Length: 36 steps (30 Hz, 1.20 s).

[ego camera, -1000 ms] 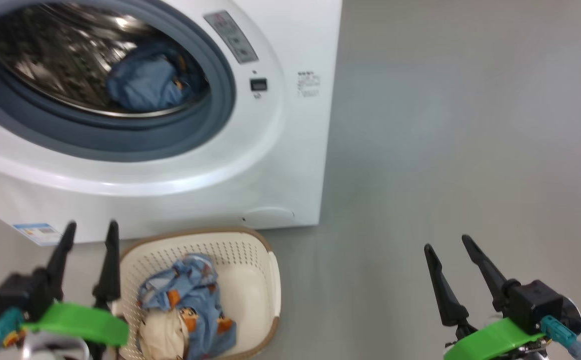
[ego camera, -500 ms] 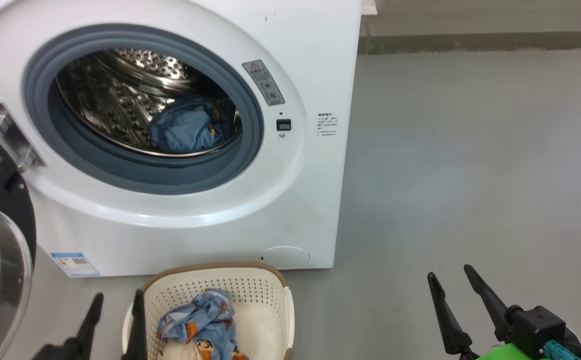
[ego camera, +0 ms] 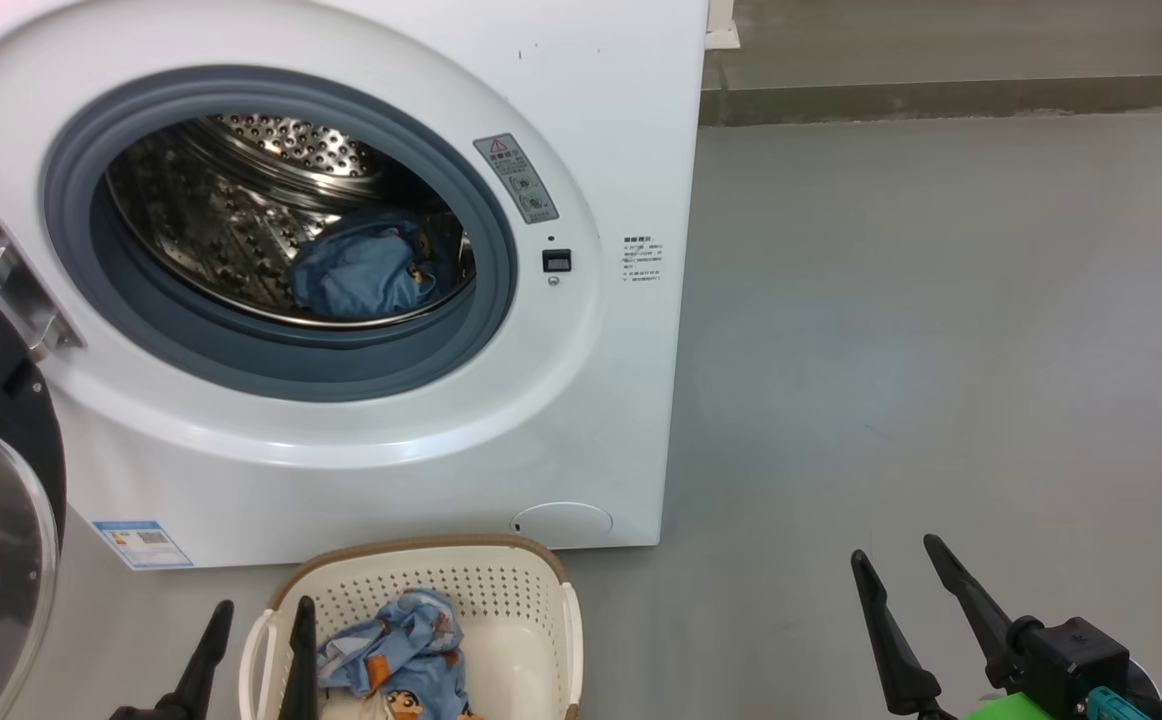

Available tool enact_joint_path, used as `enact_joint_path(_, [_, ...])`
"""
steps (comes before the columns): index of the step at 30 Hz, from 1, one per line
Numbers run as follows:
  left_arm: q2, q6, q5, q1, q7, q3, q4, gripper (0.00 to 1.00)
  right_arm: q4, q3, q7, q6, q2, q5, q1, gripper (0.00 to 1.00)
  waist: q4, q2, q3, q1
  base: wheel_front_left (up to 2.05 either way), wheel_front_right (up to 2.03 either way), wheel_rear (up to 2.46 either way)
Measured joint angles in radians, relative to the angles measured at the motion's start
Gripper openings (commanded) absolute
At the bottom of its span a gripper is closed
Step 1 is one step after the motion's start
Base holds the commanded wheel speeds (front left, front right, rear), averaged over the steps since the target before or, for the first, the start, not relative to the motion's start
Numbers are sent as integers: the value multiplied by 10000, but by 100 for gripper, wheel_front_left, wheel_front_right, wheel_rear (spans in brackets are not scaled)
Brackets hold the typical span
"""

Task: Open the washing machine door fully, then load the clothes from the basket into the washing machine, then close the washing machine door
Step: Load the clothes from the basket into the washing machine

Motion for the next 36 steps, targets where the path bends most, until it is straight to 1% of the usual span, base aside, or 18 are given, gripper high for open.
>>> enact_joint_path(36, [2,12,-2,-1,-90,-125,8,100,38,46,0,0,0,73,-1,100,84,0,36,0,0,0,0])
